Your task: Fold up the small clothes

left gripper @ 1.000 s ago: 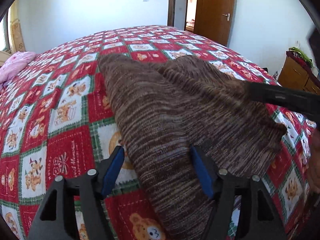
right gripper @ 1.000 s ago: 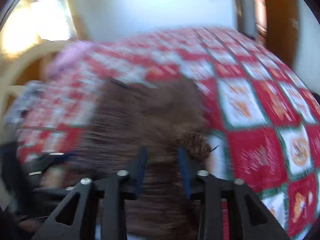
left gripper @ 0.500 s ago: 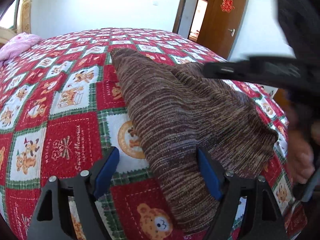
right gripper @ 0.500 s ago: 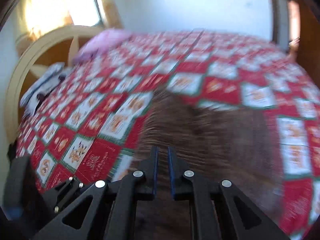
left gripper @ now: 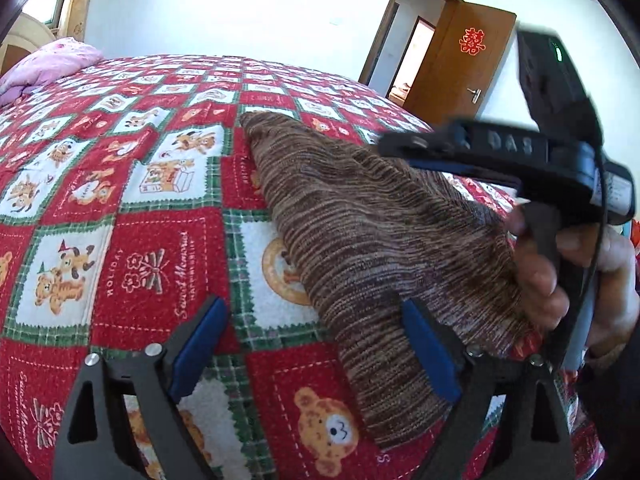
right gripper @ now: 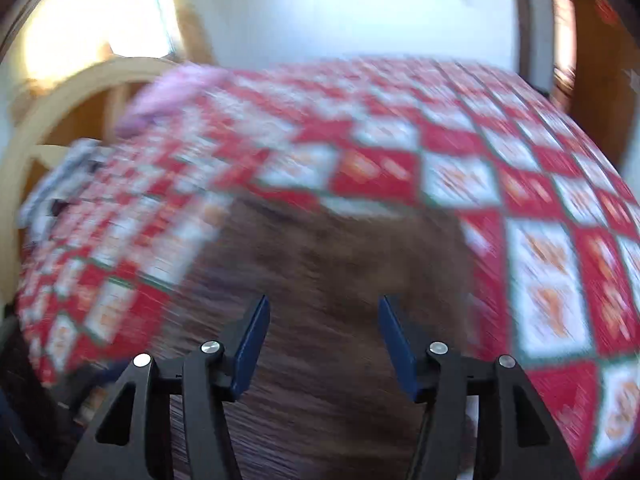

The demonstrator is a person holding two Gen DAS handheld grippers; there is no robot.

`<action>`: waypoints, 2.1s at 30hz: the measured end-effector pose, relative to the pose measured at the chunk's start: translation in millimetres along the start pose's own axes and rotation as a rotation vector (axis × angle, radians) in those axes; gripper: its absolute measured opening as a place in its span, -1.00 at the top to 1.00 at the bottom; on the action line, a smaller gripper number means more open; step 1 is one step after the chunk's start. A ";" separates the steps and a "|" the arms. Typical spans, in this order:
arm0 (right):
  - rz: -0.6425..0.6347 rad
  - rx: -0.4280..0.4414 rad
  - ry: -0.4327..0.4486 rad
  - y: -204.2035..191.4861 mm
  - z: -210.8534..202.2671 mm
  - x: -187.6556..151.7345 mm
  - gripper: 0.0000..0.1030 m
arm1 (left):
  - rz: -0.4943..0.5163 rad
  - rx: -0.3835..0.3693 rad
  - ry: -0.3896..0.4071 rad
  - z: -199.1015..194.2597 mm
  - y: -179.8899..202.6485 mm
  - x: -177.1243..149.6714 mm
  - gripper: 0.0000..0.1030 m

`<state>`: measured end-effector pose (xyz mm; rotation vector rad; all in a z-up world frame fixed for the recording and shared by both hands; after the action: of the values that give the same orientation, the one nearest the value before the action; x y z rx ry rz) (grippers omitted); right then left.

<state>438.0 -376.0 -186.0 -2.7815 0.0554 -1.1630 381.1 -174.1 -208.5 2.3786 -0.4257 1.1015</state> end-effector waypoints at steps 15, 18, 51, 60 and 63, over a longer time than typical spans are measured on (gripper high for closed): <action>-0.044 -0.113 -0.043 9.2 22.9 13.6 0.26 | 0.055 0.030 -0.020 3.3 4.5 -2.4 -0.91; 0.125 -0.077 -0.028 41.1 30.7 24.2 0.27 | 0.062 0.037 -0.022 3.2 4.9 -2.7 -0.91; 0.317 0.198 0.035 98.7 36.1 18.3 0.03 | 0.110 0.076 -0.075 12.8 6.4 -5.0 -1.00; 0.311 0.321 0.036 84.5 38.8 16.9 0.05 | 0.058 0.043 -0.085 18.0 4.1 3.1 -1.00; 0.342 0.337 0.036 87.6 41.0 15.5 0.17 | -0.006 0.004 -0.071 19.3 1.5 8.9 -1.00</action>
<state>479.3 -459.8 -215.1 -2.3422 0.2969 -1.0253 398.1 -186.6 -212.0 2.4269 -0.4405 1.0182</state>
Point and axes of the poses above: each gripper's, at about its wrist camera, not at the fingertips, and z roughly the way its jaws point, y to its right, x to its top, the point moved 8 cm from there along z, roughly the way its jaws point, and after that the axes turned 7 degrees about y, right-handed, at the moved point
